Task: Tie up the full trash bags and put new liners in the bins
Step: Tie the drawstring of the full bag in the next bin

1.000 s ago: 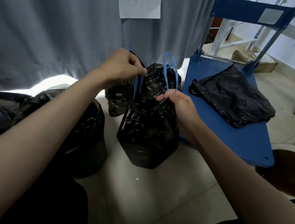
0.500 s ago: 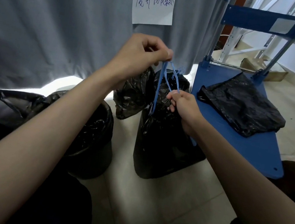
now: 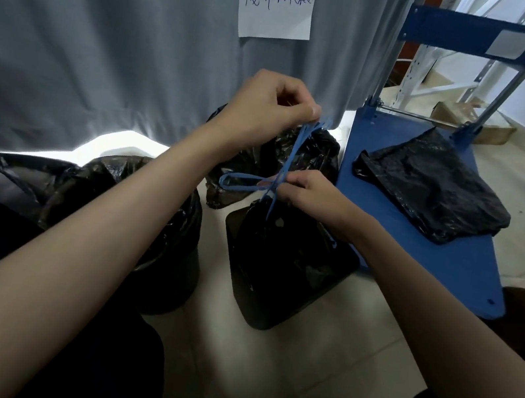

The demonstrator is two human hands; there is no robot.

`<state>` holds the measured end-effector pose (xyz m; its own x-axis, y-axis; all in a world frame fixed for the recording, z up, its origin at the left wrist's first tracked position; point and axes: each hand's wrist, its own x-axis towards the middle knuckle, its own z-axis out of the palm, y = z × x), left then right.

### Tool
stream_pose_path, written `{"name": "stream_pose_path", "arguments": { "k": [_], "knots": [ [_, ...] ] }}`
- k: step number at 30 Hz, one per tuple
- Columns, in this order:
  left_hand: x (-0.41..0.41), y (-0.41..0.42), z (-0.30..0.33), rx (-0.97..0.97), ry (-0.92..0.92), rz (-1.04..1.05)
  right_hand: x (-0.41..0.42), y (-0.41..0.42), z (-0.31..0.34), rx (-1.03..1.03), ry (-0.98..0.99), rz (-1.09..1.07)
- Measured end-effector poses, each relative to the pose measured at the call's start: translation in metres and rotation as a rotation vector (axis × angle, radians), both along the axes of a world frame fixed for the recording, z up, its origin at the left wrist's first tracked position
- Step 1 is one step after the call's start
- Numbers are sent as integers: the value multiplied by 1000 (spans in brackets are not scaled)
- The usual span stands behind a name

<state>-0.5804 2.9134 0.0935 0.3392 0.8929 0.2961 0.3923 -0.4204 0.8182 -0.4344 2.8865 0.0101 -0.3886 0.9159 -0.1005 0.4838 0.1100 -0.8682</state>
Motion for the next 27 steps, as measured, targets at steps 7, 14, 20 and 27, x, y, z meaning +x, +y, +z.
{"name": "stream_pose_path", "arguments": {
  "k": [7, 14, 20, 27],
  "knots": [
    [-11, 3, -15, -34, 45, -29, 4, -8, 1, -14, 42, 76],
    [-34, -1, -34, -47, 355, 37, -3, -9, -11, -110, 167, -53],
    [-46, -9, -44, -82, 555, 44, -7, -8, -15, -117, 210, -131],
    [-72, 1, -18, -42, 601, 54, 0, -9, -22, -148, 337, -148]
  ]
}}
